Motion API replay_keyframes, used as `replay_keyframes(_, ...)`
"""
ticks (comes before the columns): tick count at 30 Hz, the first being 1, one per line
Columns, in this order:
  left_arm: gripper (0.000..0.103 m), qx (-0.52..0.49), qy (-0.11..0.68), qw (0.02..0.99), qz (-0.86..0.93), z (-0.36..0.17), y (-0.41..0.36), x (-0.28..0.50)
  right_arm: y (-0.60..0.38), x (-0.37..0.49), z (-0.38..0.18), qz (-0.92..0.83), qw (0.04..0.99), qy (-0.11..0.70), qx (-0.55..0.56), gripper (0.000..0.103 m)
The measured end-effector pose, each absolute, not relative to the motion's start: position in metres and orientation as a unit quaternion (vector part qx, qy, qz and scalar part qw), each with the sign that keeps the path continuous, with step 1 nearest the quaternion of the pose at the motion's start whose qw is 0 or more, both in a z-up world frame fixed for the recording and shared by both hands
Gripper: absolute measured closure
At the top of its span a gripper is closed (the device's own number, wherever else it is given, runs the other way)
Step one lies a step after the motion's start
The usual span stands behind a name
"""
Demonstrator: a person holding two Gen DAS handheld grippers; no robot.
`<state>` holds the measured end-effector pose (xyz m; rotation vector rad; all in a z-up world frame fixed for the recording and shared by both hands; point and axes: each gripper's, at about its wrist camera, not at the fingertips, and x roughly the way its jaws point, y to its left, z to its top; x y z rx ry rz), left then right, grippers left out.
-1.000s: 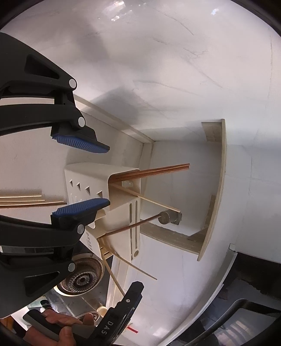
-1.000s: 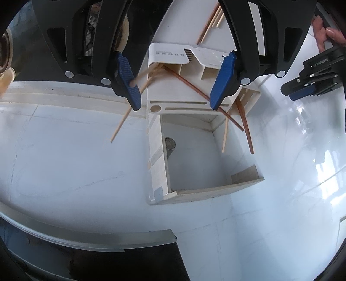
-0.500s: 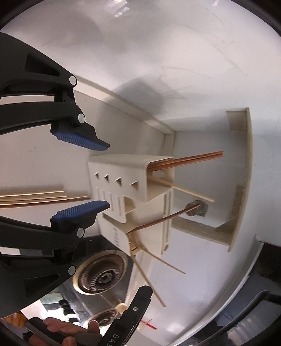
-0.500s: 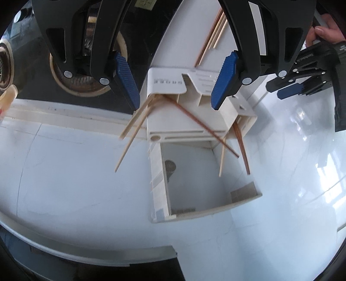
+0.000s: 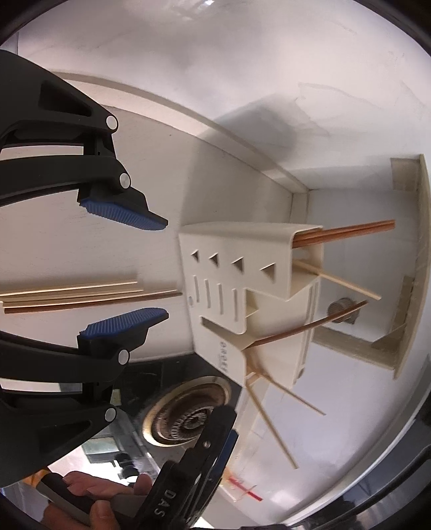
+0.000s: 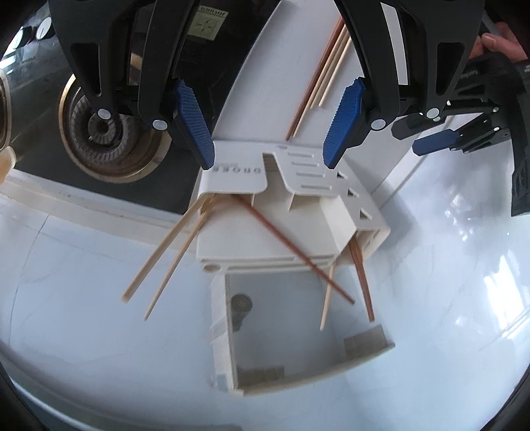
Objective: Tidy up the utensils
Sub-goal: 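Withdraw both open tools back toward the remaining chopsticks on the counter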
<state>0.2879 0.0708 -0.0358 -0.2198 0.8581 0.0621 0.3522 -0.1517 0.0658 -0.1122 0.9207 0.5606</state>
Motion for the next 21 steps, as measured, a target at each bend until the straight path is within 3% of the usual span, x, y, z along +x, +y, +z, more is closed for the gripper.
replay_keyframes(21, 0.054, -0.092, 0.462, 0.882, 0.018, -0.072, 0.063, 0.274, -0.134, 0.353, 0.015, 0.271, 0.797, 0.535, -0.078, 0.035)
